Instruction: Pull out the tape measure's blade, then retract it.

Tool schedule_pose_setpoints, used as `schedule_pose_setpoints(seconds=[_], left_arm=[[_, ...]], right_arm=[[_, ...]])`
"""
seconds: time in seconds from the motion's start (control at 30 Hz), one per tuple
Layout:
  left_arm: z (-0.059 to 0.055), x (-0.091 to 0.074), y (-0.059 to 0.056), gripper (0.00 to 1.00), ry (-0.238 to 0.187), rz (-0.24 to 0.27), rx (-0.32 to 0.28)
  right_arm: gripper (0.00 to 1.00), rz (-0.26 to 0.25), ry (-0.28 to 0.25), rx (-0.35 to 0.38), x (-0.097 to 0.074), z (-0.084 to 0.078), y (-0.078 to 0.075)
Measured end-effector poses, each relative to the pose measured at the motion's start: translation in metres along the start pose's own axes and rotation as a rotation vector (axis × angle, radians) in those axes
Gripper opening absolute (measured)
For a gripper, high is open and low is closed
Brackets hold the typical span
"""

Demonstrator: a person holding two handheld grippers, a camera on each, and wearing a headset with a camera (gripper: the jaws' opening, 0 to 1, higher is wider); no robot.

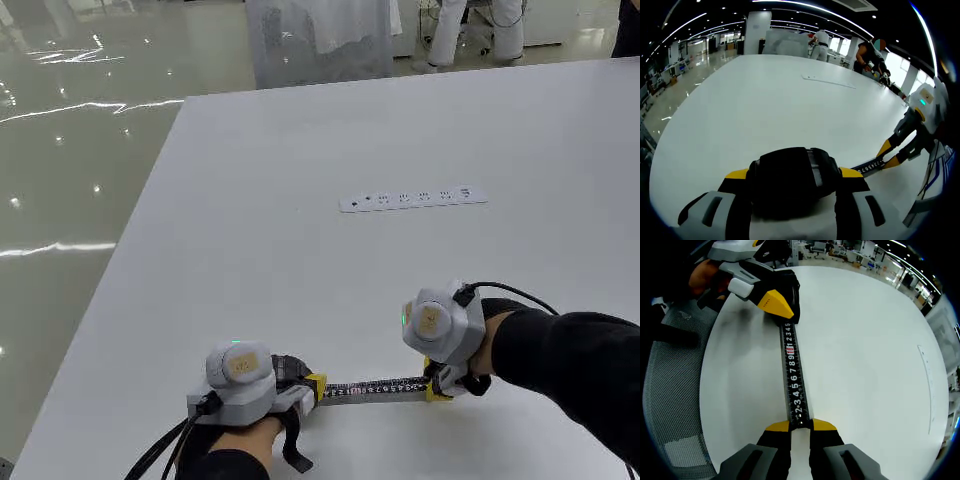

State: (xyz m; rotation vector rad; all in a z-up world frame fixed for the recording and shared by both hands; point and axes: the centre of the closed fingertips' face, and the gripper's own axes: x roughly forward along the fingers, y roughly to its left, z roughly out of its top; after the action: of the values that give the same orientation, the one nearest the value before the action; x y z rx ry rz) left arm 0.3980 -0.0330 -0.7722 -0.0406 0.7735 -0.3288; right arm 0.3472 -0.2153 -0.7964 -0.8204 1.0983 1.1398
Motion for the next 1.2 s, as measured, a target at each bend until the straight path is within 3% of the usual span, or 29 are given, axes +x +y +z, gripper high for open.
schedule_pose_setpoints(seconds=[1.2], left_arm=[[0.0001,-0.0003,-0.0001,0.63,0.0,-0.001,0.0]], right_arm=[[0.08,-0.002,0.011,0.01,0.0028,0.0096,0.0006]])
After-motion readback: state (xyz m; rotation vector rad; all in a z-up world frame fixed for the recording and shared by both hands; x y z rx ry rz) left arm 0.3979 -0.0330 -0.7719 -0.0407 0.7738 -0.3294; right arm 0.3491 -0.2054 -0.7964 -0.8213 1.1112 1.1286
